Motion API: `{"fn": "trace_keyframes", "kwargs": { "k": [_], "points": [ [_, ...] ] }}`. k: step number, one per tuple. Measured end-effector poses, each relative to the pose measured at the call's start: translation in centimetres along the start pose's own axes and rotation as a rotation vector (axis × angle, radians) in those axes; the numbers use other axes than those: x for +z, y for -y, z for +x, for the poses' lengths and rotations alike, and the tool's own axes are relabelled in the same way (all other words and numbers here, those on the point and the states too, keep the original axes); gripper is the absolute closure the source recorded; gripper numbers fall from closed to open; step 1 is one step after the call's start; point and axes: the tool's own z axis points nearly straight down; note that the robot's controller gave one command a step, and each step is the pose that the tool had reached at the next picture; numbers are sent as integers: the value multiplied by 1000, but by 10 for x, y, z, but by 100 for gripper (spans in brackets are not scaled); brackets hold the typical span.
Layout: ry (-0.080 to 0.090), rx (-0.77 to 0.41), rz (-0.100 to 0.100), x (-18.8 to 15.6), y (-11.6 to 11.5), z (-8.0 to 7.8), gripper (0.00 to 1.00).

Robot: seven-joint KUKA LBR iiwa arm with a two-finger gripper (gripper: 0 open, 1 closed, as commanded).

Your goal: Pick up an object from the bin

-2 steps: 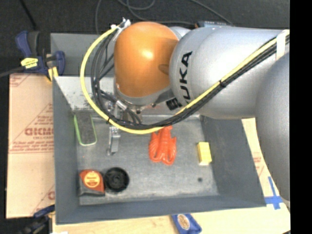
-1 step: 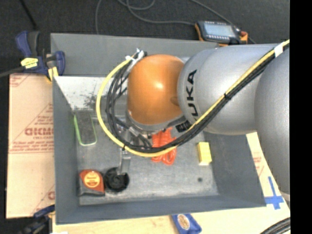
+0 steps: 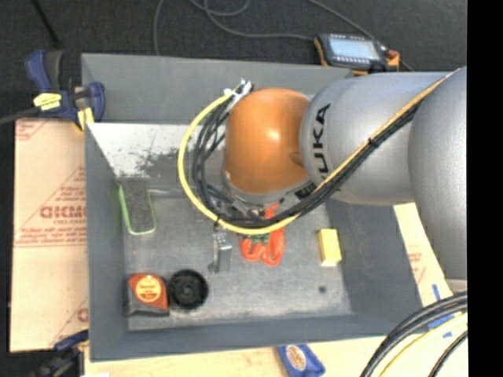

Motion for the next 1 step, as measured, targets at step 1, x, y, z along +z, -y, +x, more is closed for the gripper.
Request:
{"fn": "trace_keyframes", "kwargs": {
  "k": [1],
  "points": [
    [1, -83, 2, 13, 13, 21, 0]
  ]
}}
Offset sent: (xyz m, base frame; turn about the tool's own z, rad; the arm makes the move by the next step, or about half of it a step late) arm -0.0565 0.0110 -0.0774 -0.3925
